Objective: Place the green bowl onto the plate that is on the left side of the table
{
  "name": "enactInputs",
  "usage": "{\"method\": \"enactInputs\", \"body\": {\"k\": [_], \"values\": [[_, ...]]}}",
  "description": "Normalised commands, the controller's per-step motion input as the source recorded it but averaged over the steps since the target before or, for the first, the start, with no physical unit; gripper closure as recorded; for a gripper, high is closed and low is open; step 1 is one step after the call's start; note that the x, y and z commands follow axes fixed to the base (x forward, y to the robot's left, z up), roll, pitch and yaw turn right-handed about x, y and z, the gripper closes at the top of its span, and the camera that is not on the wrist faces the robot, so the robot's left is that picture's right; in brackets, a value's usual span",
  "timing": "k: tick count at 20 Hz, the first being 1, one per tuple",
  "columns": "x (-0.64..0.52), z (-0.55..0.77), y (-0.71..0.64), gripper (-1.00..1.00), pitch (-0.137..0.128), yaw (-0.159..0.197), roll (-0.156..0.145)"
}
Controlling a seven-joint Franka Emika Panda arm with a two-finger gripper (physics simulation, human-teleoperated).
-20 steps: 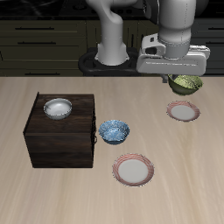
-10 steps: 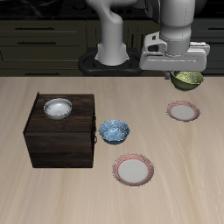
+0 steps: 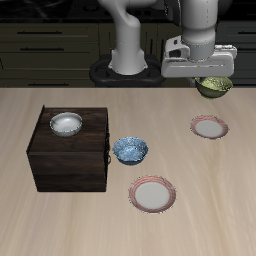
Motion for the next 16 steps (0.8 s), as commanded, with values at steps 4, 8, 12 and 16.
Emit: {"method": "enactInputs", "body": {"k": [4,8,12,16], "values": [[-0.32,0.07,-0.05,1.0,-0.059,-0.003,-0.031],[-0.22,-0.01,0.04,1.0,-0.019,-0.003,0.017],[-0.19,-0.19,0.08,1.0,0.013,-0.009,0.018],[-0.25,-0.11,0.07,1.0,-0.019,0.01,0.006]]}}
